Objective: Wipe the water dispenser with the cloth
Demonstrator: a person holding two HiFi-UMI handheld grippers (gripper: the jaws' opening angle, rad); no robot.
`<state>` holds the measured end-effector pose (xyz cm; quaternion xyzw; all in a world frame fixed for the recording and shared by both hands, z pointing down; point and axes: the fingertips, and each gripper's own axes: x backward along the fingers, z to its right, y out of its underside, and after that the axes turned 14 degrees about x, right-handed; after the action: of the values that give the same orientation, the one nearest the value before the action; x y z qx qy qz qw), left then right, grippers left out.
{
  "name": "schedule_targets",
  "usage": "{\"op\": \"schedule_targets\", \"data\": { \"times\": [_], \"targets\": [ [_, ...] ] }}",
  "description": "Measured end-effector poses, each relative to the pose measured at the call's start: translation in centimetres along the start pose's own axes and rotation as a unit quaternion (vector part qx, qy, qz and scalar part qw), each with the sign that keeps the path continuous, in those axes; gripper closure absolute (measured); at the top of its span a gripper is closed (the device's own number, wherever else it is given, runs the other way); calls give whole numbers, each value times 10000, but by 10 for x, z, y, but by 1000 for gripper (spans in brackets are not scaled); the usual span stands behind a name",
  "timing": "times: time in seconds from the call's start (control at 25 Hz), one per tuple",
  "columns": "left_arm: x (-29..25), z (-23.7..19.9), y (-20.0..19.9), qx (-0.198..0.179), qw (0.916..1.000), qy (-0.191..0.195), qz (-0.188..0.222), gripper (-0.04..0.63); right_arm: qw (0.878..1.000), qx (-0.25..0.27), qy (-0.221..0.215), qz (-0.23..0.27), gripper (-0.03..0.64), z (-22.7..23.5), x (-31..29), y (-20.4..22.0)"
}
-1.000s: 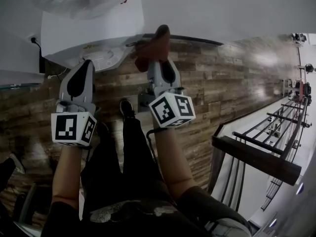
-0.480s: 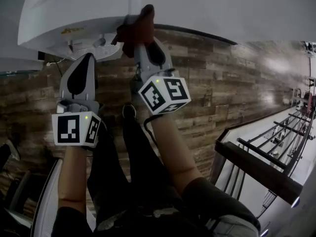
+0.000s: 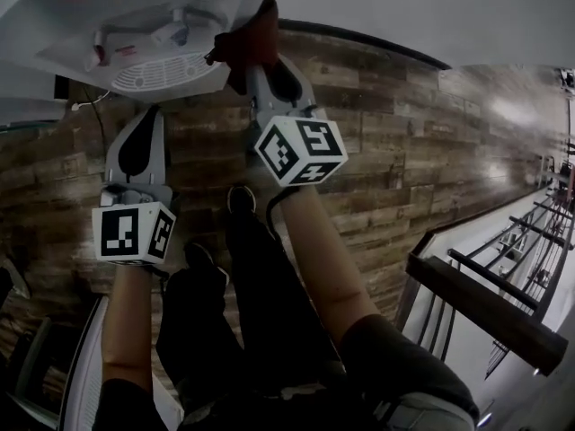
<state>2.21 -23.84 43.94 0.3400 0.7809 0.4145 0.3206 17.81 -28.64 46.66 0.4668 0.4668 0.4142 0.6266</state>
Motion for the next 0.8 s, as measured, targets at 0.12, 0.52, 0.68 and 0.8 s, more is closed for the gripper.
{"op": "schedule_targets", "data": {
  "times": [0.12, 0.52, 0.68, 0.8],
  "targets": [
    [-8, -35, 34, 10, 10000, -1, 98, 577, 9999, 125, -3, -1, 552, 6, -13, 38],
    [-50, -69, 153, -378, 9959, 805, -149, 577, 9994, -30, -1, 351, 552, 38, -39, 160],
    [-66, -86, 203, -512, 9928, 1059, -210, 577, 9984, 196, -99, 515, 552, 42, -47, 191],
    [-78, -108, 222, -507, 9929, 1073, -88, 577, 9972, 375, -176, 617, 552, 41, -53, 212]
  ]
}}
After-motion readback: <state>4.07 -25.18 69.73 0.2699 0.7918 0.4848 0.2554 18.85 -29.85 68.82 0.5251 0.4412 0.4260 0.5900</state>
